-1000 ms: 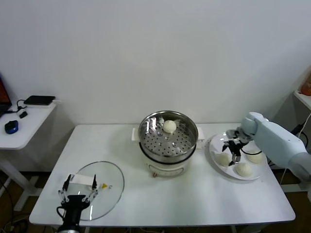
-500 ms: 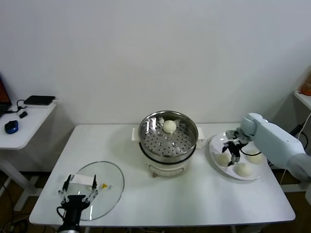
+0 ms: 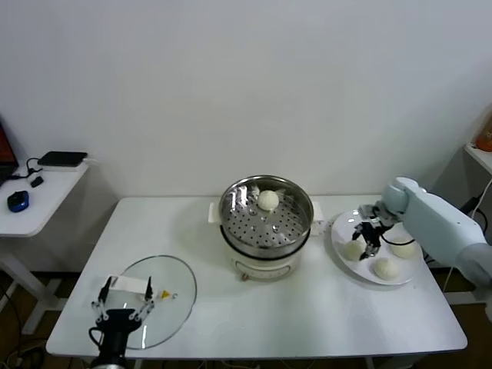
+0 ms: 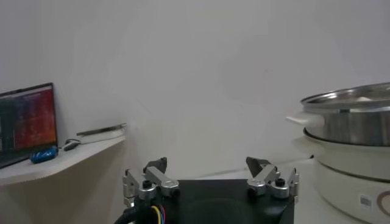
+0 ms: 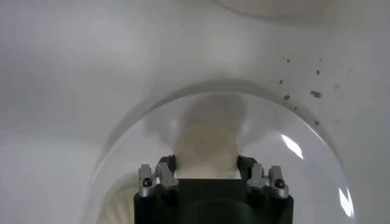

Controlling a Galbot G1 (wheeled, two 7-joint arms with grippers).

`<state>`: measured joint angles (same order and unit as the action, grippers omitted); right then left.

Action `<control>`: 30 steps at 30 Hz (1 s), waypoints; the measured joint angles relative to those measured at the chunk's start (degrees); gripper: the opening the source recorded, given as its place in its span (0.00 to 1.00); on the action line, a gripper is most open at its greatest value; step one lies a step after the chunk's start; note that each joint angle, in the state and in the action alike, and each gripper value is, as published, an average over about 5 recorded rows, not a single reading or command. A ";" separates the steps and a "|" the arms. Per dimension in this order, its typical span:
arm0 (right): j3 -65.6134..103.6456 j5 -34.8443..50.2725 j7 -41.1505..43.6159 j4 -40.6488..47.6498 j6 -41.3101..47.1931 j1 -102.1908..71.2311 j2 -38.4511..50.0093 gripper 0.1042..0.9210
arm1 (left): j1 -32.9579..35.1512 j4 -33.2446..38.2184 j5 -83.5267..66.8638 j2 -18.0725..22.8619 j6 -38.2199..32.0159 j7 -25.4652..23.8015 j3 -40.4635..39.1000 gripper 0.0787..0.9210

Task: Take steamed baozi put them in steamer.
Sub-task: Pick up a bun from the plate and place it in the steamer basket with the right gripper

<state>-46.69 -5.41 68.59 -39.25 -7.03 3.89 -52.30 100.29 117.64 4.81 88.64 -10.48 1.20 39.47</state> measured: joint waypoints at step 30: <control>-23.20 28.38 1.25 -14.87 7.43 30.69 3.87 0.68 | 0.89 0.70 0.67 0.10 -0.85 0.58 -0.57 0.88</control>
<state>-69.88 22.96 69.84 -54.12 0.41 34.58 -48.43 101.18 118.34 5.48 88.74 -11.34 1.78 38.90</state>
